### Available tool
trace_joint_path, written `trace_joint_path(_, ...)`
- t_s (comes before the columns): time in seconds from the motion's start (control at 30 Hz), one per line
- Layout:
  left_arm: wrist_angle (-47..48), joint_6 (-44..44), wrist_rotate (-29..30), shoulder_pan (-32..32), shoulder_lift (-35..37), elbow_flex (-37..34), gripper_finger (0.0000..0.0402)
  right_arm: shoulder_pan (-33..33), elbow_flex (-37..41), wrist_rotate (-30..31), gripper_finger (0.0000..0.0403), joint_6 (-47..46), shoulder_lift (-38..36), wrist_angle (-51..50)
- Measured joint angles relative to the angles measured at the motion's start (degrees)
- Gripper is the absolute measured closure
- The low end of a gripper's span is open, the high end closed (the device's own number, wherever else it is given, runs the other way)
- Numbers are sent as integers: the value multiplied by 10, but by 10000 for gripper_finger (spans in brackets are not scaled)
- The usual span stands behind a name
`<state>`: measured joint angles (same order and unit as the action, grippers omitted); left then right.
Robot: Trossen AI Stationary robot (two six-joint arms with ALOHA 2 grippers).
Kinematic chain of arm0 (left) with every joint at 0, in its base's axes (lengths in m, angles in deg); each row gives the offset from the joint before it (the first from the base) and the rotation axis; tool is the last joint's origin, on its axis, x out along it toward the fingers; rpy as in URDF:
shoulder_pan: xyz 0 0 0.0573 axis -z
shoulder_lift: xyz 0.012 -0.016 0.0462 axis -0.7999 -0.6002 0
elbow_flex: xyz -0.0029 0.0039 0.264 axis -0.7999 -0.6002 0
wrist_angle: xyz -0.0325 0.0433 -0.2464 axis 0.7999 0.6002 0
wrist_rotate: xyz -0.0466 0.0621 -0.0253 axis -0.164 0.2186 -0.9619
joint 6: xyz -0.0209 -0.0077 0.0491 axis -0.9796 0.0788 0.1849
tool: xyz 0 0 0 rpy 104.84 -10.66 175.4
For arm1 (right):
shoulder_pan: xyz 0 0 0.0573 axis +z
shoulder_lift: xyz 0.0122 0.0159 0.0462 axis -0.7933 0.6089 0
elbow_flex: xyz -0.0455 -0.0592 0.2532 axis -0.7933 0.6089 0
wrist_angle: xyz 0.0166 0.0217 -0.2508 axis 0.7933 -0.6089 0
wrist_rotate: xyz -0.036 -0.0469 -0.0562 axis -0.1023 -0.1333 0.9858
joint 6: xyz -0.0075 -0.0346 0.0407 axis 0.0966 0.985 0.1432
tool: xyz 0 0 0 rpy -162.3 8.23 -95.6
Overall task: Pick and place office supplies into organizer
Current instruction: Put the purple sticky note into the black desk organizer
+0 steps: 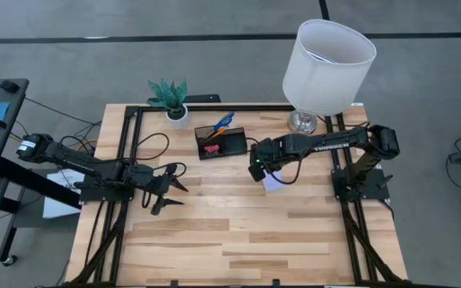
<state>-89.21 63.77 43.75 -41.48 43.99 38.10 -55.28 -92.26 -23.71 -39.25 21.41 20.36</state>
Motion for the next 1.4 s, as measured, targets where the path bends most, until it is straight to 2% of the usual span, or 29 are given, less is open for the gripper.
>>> trace_joint_path(0.13, 0, 0, 0, 0, 0, 0, 178, 14, 0, -3, 397, -1, 0, 43)
trace_joint_path(0.6, 0, 0, 0, 0, 0, 0, 178, 46, 0, -3, 393, -2, -1, 328)
trace_joint_path(0.73, 0, 0, 0, 0, 0, 0, 178, 49, 0, -3, 393, 3, -5, 319)
trace_joint_path(0.9, 0, 0, 0, 0, 0, 0, 178, 60, 0, 5, 393, 116, -7, 295)
trace_joint_path(1.03, 0, 0, 0, 0, 0, 0, 178, 83, 0, 54, 393, 144, -7, 267)
trace_joint_path(1.17, 0, 0, 0, 0, 0, 0, 178, 119, 0, 144, 393, 181, -7, 226)
trace_joint_path(1.4, 0, 0, 0, 0, 0, 0, 178, 176, 1, 280, 393, 103, -7, 132)
